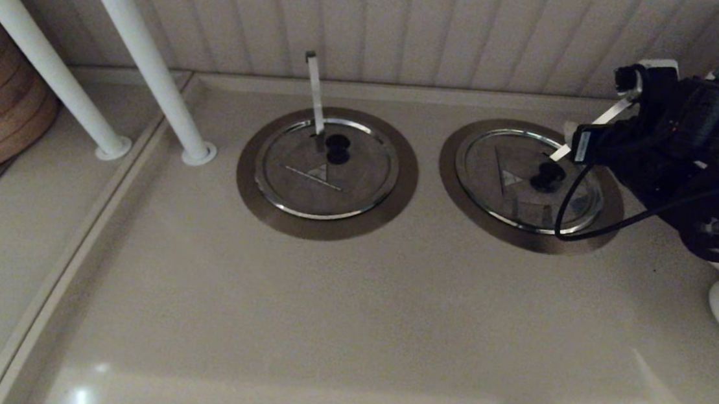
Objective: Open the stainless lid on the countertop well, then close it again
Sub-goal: Open the lid
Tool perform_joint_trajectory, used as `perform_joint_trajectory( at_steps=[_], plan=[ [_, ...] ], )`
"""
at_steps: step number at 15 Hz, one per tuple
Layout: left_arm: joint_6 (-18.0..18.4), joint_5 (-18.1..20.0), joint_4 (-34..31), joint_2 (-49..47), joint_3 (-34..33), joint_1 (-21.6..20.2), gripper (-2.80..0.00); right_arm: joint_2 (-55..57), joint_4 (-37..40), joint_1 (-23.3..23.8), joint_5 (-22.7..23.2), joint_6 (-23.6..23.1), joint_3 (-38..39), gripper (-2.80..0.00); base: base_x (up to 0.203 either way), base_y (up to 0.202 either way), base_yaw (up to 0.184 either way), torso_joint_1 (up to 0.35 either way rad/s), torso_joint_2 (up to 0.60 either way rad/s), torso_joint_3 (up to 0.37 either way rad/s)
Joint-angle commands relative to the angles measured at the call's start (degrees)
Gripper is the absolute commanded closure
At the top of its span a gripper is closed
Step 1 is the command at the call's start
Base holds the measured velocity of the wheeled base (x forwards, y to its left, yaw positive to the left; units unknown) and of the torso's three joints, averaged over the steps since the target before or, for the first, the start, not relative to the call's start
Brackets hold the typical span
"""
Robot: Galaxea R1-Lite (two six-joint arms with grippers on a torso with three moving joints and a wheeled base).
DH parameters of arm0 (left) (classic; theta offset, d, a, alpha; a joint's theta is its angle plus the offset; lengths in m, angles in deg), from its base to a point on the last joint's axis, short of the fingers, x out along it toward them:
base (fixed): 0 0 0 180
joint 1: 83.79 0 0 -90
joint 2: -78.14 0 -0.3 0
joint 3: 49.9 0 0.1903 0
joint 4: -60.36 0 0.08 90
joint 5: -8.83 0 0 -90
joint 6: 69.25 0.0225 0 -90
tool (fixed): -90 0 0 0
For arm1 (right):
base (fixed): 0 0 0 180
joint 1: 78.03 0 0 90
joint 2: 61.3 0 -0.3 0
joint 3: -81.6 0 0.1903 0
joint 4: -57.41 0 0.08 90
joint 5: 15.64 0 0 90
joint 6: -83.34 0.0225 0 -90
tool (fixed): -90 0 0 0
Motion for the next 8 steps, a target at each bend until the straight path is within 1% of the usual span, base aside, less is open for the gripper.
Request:
perform_joint_trajectory(
  at_steps=[1, 3, 6, 8],
  plan=[
    [-0.04, 0.02, 0.03, 0.02, 0.00, -0.01, 0.00, 4.80, -0.55, -1.16, -0.10, 2.13, 0.02, -2.80, 0.000, 0.000, 0.000, 0.000, 0.00, 0.000],
    [-0.04, 0.02, 0.03, 0.02, 0.00, -0.01, 0.00, 7.80, -0.70, -1.71, -0.18, 3.43, -0.11, -2.80, 0.000, 0.000, 0.000, 0.000, 0.00, 0.000],
    [-0.04, 0.02, 0.03, 0.02, 0.00, -0.01, 0.00, 9.10, -0.97, -2.74, -0.44, 4.14, 0.75, -2.80, 0.000, 0.000, 0.000, 0.000, 0.00, 0.000],
    [-0.04, 0.02, 0.03, 0.02, 0.00, -0.01, 0.00, 9.56, -1.55, -3.02, -1.44, 4.54, 0.76, -2.80, 0.000, 0.000, 0.000, 0.000, 0.00, 0.000]
  ],
)
